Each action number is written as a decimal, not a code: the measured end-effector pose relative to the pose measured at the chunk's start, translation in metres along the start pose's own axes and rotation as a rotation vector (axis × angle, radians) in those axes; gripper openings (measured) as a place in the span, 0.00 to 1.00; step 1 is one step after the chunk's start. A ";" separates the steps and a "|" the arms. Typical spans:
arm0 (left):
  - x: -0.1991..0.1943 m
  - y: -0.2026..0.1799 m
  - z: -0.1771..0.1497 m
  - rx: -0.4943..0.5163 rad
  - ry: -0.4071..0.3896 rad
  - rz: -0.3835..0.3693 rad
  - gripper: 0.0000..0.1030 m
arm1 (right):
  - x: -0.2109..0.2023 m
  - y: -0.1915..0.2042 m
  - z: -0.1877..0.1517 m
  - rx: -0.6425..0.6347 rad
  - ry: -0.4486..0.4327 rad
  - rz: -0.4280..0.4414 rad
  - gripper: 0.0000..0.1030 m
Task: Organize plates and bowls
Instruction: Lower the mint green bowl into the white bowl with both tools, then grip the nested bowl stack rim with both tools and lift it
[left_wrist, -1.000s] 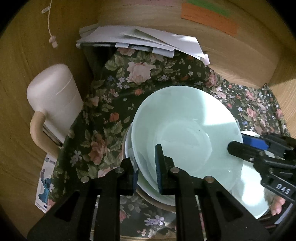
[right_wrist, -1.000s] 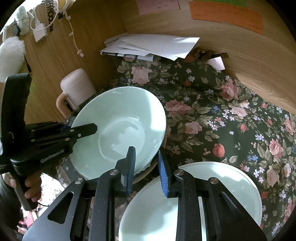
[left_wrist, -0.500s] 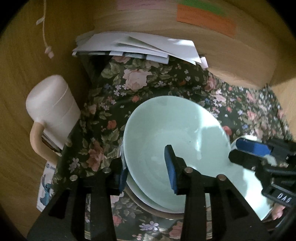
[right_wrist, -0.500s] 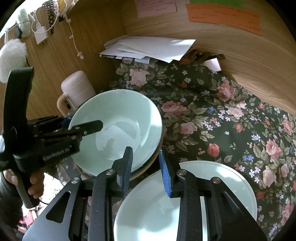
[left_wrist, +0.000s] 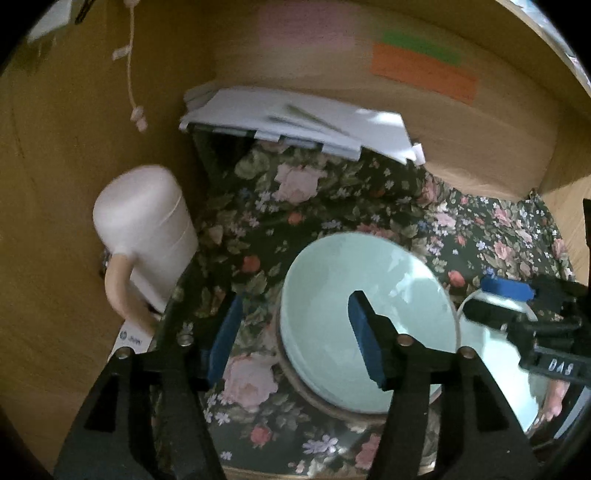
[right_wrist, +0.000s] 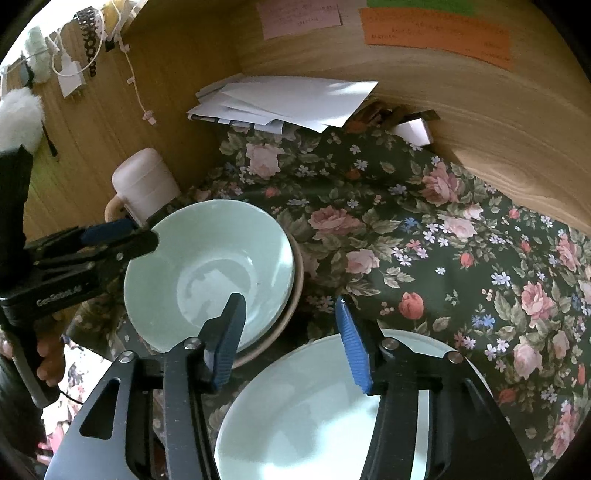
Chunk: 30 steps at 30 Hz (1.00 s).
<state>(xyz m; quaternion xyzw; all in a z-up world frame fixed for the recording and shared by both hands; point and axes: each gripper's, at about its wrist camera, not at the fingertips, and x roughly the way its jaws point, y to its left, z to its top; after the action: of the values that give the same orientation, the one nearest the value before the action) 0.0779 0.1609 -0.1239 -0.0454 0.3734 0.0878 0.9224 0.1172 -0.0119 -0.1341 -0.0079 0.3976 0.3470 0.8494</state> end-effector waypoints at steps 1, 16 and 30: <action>0.002 0.003 -0.003 -0.010 0.014 -0.007 0.59 | 0.001 0.000 0.001 -0.002 0.003 0.000 0.47; 0.027 0.006 -0.033 -0.066 0.153 -0.192 0.60 | 0.038 0.004 0.007 -0.030 0.112 0.014 0.48; 0.055 0.013 -0.036 -0.111 0.198 -0.233 0.41 | 0.069 0.011 0.008 -0.034 0.193 0.055 0.34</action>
<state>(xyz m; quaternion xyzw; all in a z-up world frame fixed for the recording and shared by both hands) 0.0897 0.1756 -0.1883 -0.1478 0.4492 -0.0042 0.8811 0.1464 0.0384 -0.1726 -0.0449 0.4718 0.3744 0.7970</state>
